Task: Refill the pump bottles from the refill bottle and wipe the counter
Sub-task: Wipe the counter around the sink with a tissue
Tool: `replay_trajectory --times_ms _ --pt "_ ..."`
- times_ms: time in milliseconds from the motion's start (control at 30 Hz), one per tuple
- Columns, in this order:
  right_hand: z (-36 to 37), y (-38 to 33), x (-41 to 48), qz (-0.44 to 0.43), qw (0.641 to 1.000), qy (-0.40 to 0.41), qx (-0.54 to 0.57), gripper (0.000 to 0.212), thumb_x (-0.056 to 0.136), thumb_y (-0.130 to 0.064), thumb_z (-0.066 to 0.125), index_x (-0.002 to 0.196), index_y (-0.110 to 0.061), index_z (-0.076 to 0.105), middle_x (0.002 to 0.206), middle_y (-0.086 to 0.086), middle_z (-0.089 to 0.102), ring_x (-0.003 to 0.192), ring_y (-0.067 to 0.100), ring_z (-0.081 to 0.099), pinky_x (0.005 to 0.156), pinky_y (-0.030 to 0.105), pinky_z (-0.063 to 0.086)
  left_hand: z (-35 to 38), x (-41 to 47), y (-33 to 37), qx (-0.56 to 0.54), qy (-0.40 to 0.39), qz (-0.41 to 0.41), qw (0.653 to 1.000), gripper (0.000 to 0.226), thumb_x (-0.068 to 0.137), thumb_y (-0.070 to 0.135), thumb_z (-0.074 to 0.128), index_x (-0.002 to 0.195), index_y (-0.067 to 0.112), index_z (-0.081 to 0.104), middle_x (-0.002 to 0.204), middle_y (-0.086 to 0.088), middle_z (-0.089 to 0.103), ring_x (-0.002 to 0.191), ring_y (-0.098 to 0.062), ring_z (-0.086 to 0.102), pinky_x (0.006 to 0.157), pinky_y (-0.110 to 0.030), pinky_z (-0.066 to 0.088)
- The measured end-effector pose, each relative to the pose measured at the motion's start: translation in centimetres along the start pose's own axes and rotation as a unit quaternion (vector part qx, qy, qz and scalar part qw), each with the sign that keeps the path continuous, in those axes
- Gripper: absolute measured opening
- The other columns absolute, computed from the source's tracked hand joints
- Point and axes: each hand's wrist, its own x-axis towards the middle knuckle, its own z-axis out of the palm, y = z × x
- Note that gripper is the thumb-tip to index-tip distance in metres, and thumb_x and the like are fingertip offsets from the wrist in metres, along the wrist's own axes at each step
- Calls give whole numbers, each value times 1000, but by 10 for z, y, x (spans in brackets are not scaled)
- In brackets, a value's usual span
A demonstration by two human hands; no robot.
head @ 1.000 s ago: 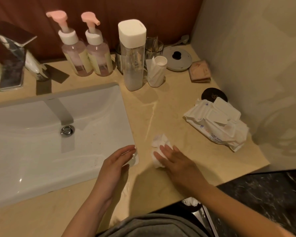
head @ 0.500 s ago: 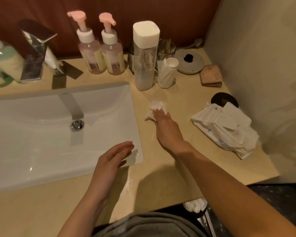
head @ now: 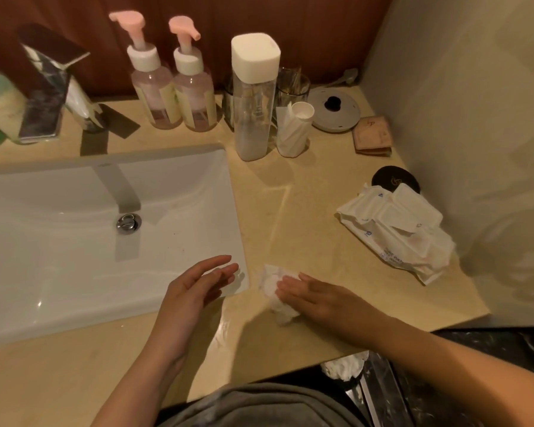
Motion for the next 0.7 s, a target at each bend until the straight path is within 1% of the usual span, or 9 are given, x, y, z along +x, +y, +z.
replay_trajectory --times_ms 67,167,200,267,300,367,433,567,700 --pt "-6 12 -4 -4 999 -49 -14 44 91 -13 41 135 -10 48 141 5 46 134 16 37 115 26 11 -2 0 1 1 6 4 1000 27 95 9 45 108 16 67 100 -1 73 100 -14 66 96 -34 45" --pt "-8 31 5 16 999 -49 3 46 100 -15 36 144 -21 25 148 -12 19 136 0 13 109 7 -4 -5 0 4 2 14 10 1000 26 94 10 46 108 16 67 101 -1 73 99 -14 66 98 -36 45" --pt "-7 35 10 65 997 -38 -11 53 95 -8 49 143 -18 29 148 -6 26 136 4 22 110 11 2 -5 -1 4 1 16 11 1000 26 94 10 46 108 16 68 101 -1 73 99 -14 66 99 -37 44" --pt "-2 43 27 180 984 17 1 68 64 5 80 128 -6 56 130 12 56 118 21 55 101 27 25 -7 -2 6 -1 19 14 1000 27 95 10 45 108 16 68 101 -1 73 99 -14 66 99 -38 44" --pt "1 49 36 218 975 34 -3 70 55 11 81 120 -2 62 121 16 62 109 27 62 95 29 30 -8 -2 6 -1 21 15 1000 27 95 10 45 108 17 67 102 -1 73 100 -14 66 99 -38 44" --pt "-2 58 61 269 961 59 20 68 64 21 66 128 2 53 130 20 54 118 31 55 101 28 30 -10 -3 6 -4 24 18 1000 27 95 10 45 109 17 67 103 0 72 101 -15 66 99 -38 44" --pt "-4 71 86 322 942 89 33 63 84 16 43 143 -4 32 149 15 33 136 26 35 109 27 27 -12 -4 6 -10 23 17 1000 27 95 10 45 108 17 67 103 -1 72 101 -15 66 96 -35 46" --pt "-11 81 134 414 903 87 78 54 91 8 31 143 -8 31 152 10 28 134 27 34 99 35 34 -18 -11 5 -32 27 15 999 27 95 8 44 109 14 67 100 -5 73 99 -17 67 87 -27 49" --pt "-11 64 164 347 933 52 79 57 93 8 29 147 -11 23 155 8 21 141 22 23 105 31 29 -24 -14 3 -48 41 12 998 27 95 8 44 108 14 67 100 -6 73 98 -17 68 85 -28 47"
